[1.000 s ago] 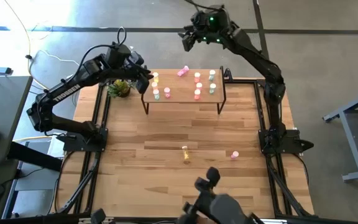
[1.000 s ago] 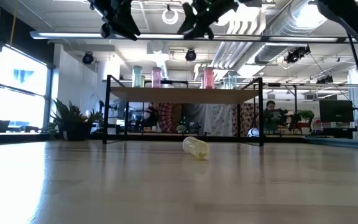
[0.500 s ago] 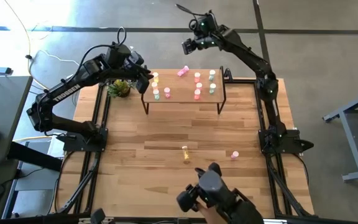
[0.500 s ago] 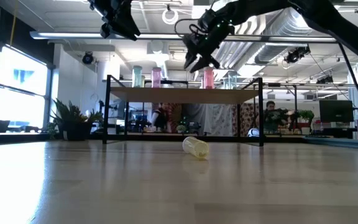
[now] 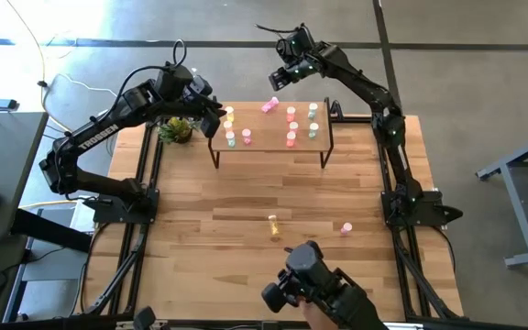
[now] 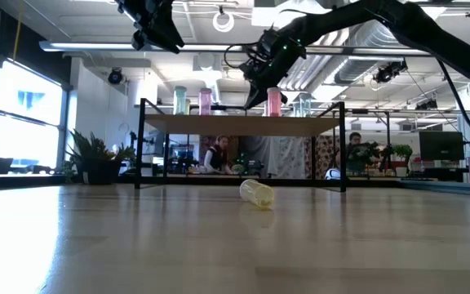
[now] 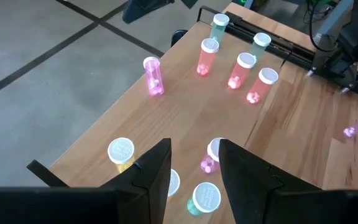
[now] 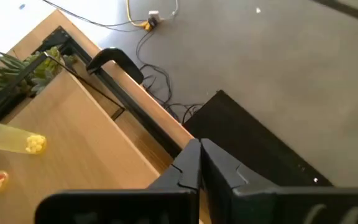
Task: Pick and place medicine bottles onto shelf by color
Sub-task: Adjust the pink pill bottles on the shelf
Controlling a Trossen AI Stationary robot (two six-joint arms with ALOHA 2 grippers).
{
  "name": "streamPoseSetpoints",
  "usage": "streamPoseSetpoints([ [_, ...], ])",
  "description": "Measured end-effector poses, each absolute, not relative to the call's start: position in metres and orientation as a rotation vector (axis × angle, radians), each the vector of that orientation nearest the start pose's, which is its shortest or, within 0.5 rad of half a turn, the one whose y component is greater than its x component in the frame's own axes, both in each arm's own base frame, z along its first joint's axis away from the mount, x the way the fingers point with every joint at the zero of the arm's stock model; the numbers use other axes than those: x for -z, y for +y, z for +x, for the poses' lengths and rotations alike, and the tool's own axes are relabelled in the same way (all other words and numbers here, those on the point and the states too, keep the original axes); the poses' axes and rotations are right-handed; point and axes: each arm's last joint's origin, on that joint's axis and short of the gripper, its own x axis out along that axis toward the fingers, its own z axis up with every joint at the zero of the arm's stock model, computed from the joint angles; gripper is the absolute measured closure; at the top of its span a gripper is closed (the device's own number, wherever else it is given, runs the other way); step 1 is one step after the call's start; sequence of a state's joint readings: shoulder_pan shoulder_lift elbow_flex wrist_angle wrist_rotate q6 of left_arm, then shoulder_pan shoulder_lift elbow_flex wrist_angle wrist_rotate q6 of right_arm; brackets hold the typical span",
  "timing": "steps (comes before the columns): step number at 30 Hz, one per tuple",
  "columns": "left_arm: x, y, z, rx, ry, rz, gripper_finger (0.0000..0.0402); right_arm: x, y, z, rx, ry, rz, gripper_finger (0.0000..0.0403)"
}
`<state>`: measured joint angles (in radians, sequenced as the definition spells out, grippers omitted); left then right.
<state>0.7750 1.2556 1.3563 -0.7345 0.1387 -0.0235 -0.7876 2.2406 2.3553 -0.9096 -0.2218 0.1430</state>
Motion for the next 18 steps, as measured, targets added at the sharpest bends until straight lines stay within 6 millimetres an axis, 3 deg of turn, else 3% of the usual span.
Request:
streamPoseSetpoints([
  [18,-0.382,0.175,0.184,-0.622,0.571,-0.307,0.0277,-0.312,-0.329,0.351,0.526,0.805,0.523,0.0402],
])
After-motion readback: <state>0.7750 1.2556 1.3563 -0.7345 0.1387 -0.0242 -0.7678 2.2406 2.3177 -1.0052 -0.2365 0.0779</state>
